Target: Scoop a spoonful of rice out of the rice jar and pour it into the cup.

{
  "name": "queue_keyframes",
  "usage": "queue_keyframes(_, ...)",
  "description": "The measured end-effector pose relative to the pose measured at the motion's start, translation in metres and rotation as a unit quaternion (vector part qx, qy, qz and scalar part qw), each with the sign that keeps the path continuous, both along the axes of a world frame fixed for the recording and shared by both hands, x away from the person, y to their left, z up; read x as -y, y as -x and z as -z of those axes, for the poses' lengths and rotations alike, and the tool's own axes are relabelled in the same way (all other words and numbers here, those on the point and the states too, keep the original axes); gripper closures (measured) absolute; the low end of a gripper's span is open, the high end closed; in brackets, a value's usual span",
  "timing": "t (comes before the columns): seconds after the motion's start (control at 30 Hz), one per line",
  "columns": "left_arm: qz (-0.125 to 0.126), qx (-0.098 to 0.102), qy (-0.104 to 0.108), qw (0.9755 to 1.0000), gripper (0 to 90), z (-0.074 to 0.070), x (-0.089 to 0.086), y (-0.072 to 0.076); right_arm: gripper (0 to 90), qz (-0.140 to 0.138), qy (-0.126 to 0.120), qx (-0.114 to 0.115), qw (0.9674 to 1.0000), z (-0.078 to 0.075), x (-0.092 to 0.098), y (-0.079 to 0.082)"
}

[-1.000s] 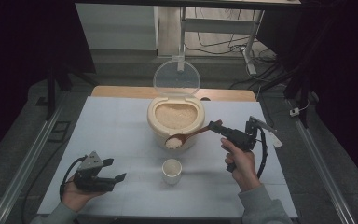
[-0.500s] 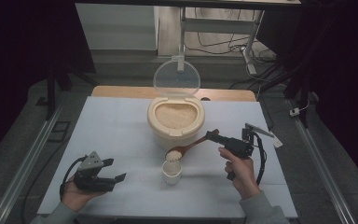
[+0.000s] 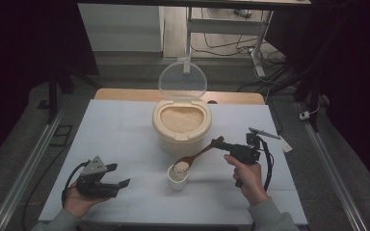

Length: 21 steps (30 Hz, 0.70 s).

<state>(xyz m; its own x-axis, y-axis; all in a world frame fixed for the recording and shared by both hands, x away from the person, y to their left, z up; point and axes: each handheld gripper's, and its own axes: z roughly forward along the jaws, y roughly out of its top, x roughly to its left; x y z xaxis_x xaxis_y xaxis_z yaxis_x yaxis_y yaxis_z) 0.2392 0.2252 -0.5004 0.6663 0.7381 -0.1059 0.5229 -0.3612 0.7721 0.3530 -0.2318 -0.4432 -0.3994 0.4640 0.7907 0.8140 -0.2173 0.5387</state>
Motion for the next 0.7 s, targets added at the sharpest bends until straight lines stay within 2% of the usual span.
queue_keyframes(0.23,0.0,0.0,0.0,1.0,23.3,0.0,0.0,0.0,83.5,-0.001,0.017,0.005,0.9999,-0.002,-0.001,-0.001)
queue_keyframes(0.7,0.0,-0.001,0.0,1.0,23.3,0.0,0.0,0.0,83.4,-0.007,0.051,0.033,0.9981,-0.011,-0.008,0.001)
